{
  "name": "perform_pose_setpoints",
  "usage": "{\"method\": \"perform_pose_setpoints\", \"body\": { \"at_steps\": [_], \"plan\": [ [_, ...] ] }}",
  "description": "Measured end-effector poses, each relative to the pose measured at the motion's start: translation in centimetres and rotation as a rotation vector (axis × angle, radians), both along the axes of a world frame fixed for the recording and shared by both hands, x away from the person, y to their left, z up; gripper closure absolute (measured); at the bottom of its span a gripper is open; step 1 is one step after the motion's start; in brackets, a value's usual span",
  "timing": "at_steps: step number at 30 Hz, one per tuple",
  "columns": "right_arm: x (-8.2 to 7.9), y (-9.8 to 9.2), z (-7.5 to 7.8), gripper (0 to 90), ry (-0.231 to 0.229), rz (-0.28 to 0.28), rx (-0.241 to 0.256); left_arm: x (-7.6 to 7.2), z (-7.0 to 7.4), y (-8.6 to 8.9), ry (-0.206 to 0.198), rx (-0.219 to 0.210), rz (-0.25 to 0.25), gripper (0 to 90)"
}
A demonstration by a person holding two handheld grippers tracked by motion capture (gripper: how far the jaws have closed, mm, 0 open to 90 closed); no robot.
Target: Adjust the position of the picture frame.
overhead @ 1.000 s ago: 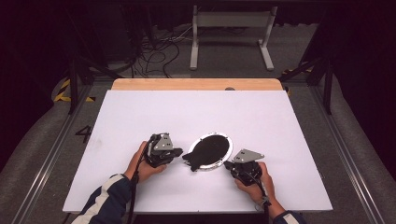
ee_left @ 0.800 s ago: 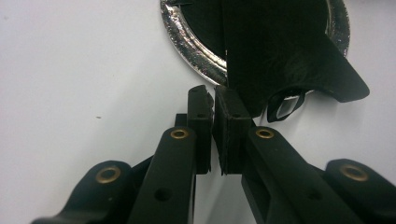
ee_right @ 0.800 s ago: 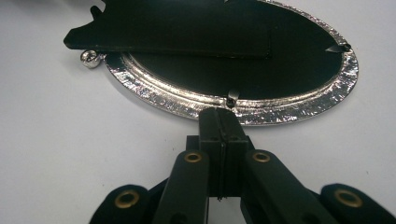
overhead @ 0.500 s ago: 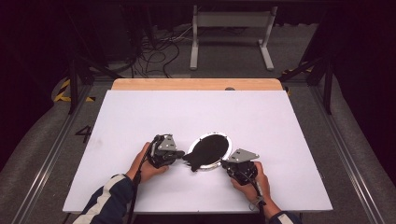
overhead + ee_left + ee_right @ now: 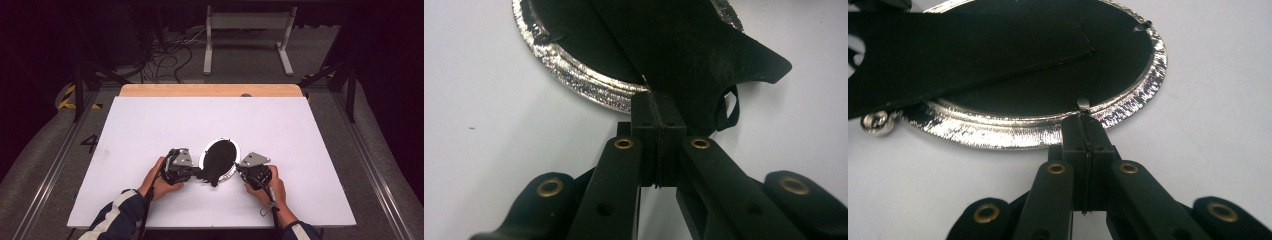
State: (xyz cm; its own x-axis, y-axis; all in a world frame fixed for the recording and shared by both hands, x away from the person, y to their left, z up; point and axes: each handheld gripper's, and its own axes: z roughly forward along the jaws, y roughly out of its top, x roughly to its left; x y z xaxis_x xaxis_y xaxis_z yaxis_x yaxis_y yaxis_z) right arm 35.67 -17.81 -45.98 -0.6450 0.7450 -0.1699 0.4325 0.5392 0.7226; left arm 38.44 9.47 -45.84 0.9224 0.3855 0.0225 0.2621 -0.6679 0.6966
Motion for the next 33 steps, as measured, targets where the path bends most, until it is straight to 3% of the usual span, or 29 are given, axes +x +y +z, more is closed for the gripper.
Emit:
{"method": "perform_pose_setpoints", "body": {
  "at_steps": [6, 8, 10, 13, 14, 15, 19, 24, 29, 33],
  "plan": [
    [-0.3, -0.3, 0.1, 90.0, 0.019, -0.008, 0.024, -0.2, 0.4, 0.4, -0.024, 0.02, -0.016, 83.9],
    [-0.8, -0.4, 0.3, 90.0, 0.035, 0.008, 0.046, -0.3, 0.8, 1.1, -0.035, 0.009, -0.014, 84.0],
    [-1.5, -0.2, 0.5, 90.0, 0.046, 0.041, 0.07, -0.1, 0.7, 1.5, -0.023, 0.01, -0.001, 84.9],
    [-2.7, 0.2, 0.4, 90.0, 0.068, 0.088, 0.067, -0.1, 0.4, 1.5, 0.006, 0.021, -0.024, 85.0],
    [-2.9, 0.3, 0.2, 90.0, 0.077, 0.093, 0.065, -0.4, 0.2, 1.3, 0.026, 0.039, -0.046, 84.5],
    [-3.2, 0.3, 0.1, 90.0, 0.077, 0.091, 0.074, -0.6, 0.2, 1.3, 0.017, 0.041, -0.044, 83.6],
    [-3.1, 0.2, 0.1, 90.0, 0.096, 0.087, 0.096, -0.9, 0.0, 1.3, 0.031, 0.017, -0.02, 84.1],
    [-3.1, 0.4, 0.0, 90.0, 0.078, 0.085, 0.08, -1.0, -0.2, 0.7, 0.045, -0.01, -0.023, 86.5],
    [-3.1, 0.6, -0.1, 90.0, 0.054, 0.089, 0.066, -1.7, -0.2, -0.8, 0.007, 0.011, -0.018, 88.4],
    [-3.0, 0.5, -0.1, 90.0, 0.05, 0.088, 0.066, -1.3, -0.3, -1.4, -0.011, -0.001, 0.004, 89.8]
  ]
}}
